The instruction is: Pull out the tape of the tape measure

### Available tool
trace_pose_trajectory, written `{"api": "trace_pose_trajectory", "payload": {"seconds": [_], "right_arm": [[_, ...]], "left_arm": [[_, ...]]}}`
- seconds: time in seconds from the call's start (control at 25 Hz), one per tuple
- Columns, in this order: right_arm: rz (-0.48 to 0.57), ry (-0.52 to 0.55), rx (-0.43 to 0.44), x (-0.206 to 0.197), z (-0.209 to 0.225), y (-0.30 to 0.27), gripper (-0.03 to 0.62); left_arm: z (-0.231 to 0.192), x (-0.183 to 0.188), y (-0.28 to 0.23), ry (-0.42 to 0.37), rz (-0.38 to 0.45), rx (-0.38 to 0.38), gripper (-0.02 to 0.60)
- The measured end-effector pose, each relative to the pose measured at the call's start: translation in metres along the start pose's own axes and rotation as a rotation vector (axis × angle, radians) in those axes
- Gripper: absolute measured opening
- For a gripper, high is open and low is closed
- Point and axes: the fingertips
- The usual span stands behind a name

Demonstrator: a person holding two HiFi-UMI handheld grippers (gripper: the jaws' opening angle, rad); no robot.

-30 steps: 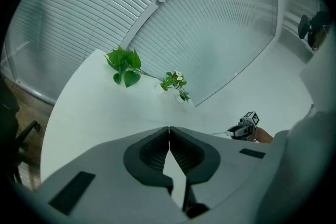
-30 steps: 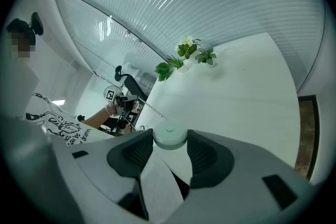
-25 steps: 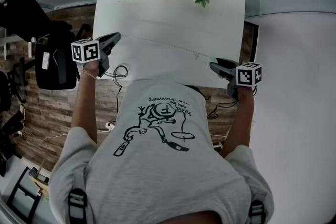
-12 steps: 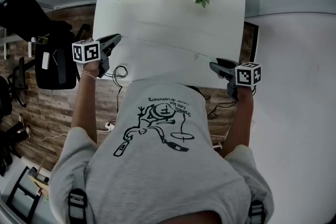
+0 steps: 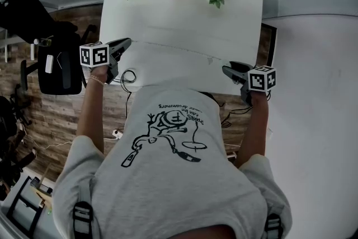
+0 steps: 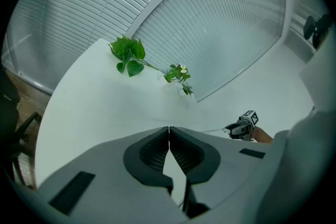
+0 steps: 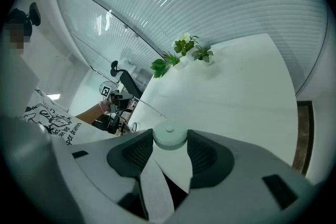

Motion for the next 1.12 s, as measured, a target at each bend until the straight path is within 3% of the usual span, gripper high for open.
{"api": "trace_pose_trajectory", "payload": {"seconds": [0.24,0.8,1.12], "right_arm": [[-0.005,0.06,-0.013,0.0,0.005,-0.009,0.216],[0.016,0.19,-0.078,0.003,0.024,-0.041,0.216],[-0.004,0.257,-0.168,-0.001,0.042,-0.057,0.216]], "left_arm": [[0.001,-0.012,-0.006,0.04,-0.04,-0.02,0.023],[-0.009,-0.026,-0.02,0.044,-0.116,0.014,0.023],[-0.019,-0.037,-0.029,0.056,-0.146,0.042,0.023]]}}
Point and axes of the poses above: the fingertips, and each gripper's own axes: y backward along the fingers, z to its right, x out of its top, and after that the axes turned 5 degrees about -y, right-handed
